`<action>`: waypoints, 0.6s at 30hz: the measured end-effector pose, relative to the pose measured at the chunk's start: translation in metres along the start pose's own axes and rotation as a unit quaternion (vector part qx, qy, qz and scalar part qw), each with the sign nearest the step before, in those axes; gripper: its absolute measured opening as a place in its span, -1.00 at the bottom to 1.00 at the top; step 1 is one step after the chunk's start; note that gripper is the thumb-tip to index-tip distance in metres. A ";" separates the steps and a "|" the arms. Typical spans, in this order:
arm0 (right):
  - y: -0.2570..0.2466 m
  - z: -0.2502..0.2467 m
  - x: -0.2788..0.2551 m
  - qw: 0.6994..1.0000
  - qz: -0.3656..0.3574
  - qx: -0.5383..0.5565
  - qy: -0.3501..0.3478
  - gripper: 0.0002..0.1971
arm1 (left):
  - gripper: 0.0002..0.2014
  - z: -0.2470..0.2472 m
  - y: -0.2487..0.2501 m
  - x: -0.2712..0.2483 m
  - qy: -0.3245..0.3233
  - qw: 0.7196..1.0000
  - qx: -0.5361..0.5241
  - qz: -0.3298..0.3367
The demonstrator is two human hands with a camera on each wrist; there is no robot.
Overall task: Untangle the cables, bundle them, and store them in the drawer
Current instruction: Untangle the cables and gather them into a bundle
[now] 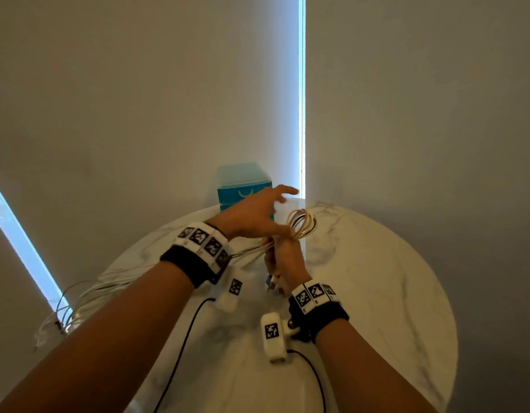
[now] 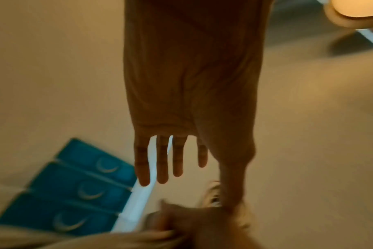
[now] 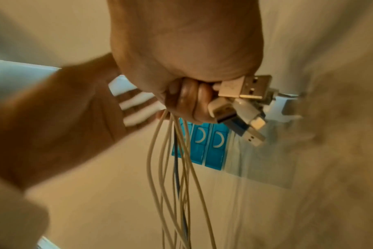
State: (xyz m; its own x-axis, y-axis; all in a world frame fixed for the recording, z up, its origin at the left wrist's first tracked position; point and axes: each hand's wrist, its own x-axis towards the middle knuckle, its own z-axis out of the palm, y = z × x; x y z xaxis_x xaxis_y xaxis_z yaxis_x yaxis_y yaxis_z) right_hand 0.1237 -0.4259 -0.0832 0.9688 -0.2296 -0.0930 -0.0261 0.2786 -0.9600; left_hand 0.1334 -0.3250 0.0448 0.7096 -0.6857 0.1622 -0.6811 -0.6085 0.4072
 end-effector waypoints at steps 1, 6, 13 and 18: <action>-0.011 0.001 -0.016 0.999 -0.028 0.002 0.032 -0.57 | -0.16 0.002 -0.009 -0.007 -0.054 0.997 -0.011 -0.045; -0.020 -0.002 -0.021 0.998 -0.017 0.002 0.056 -0.45 | -0.55 0.014 -0.060 -0.034 -0.204 0.974 0.015 -0.100; -0.012 -0.002 -0.010 0.989 -0.068 -0.017 0.129 -0.37 | -0.20 0.021 -0.057 -0.032 -0.155 0.965 -0.127 -0.167; -0.015 -0.007 -0.009 0.986 -0.019 0.151 0.066 -0.45 | -0.29 0.047 -0.060 -0.020 -0.117 0.983 -0.033 -0.136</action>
State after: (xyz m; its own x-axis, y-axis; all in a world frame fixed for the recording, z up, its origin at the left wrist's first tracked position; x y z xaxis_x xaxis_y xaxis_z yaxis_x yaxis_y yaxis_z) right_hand 0.1135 -0.4350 -0.0695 0.9263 -0.3600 -0.1111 0.1041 0.5279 -0.8429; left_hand 0.1511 -0.2935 -0.0254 0.7973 -0.5795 -0.1691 -0.4537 -0.7600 0.4654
